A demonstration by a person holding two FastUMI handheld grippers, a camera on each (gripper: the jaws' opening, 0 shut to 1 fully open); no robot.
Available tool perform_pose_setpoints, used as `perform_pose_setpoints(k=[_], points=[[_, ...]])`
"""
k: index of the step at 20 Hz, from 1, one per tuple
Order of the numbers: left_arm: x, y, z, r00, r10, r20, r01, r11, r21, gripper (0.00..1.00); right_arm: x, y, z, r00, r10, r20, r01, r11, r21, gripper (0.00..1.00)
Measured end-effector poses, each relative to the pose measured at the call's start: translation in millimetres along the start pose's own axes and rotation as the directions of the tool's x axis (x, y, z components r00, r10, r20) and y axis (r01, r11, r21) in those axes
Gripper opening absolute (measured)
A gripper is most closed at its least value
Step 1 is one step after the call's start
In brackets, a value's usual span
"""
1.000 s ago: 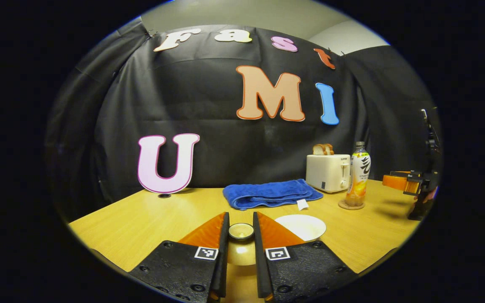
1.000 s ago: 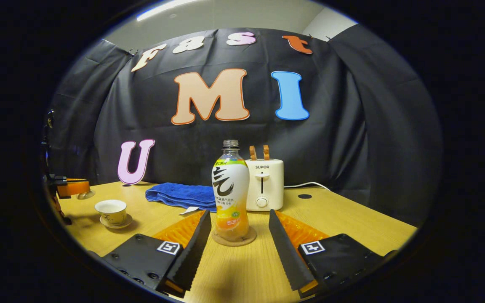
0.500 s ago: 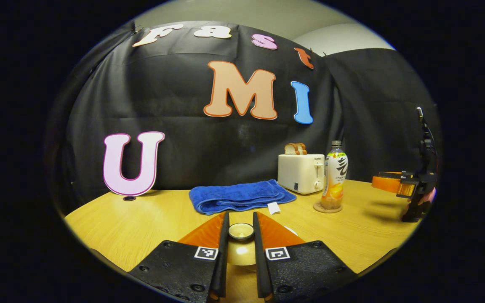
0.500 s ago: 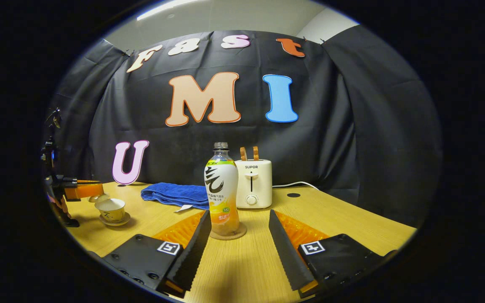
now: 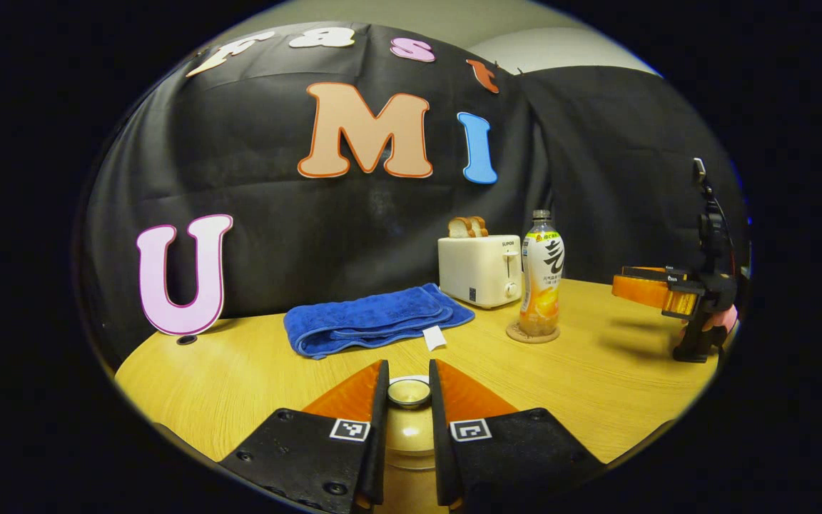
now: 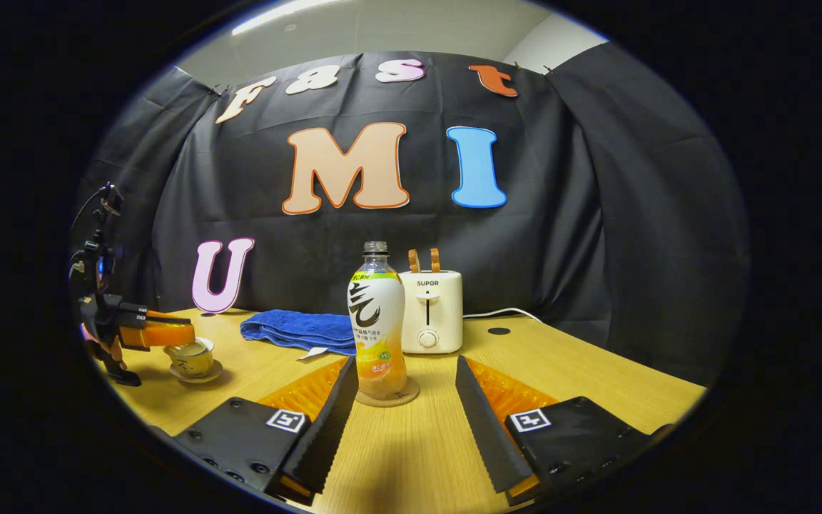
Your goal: Open the teacup lid with one hand, grasp the water bottle and pour water into the teacup with the other hand; after pouring, place the water bottle on the coaster and then close the teacup lid.
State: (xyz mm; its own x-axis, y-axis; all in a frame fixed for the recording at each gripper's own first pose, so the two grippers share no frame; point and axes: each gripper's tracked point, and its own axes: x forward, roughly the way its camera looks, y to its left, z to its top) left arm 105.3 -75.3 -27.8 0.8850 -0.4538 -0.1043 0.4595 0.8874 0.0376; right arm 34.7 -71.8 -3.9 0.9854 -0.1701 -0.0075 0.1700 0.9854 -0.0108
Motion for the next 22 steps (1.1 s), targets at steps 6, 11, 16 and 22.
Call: perform_pose_setpoints(k=[6,11,16,22], points=[[4.8,-1.2,-1.8,1.000,-0.004,-0.020,0.004,1.000,0.013,0.26,0.9,1.6,0.3,1.000,0.006,0.000,-0.006,1.000,0.000,0.85],[4.5,1.1,-2.5,1.000,0.011,-0.025,-0.011,1.000,0.012,0.26,0.4,2.6,0.3,1.000,0.010,0.000,-0.010,1.000,0.001,0.88],[2.6,1.5,-2.3,1.000,0.015,-0.021,-0.015,1.000,0.010,0.36,1.3,3.1,0.6,1.000,0.010,0.001,-0.010,1.000,0.001,0.85],[-5.7,9.9,8.0,0.998,0.053,0.045,-0.052,0.998,-0.020,0.97,1.4,2.8,0.2,1.000,0.010,0.001,-0.010,1.000,0.002,0.90]])
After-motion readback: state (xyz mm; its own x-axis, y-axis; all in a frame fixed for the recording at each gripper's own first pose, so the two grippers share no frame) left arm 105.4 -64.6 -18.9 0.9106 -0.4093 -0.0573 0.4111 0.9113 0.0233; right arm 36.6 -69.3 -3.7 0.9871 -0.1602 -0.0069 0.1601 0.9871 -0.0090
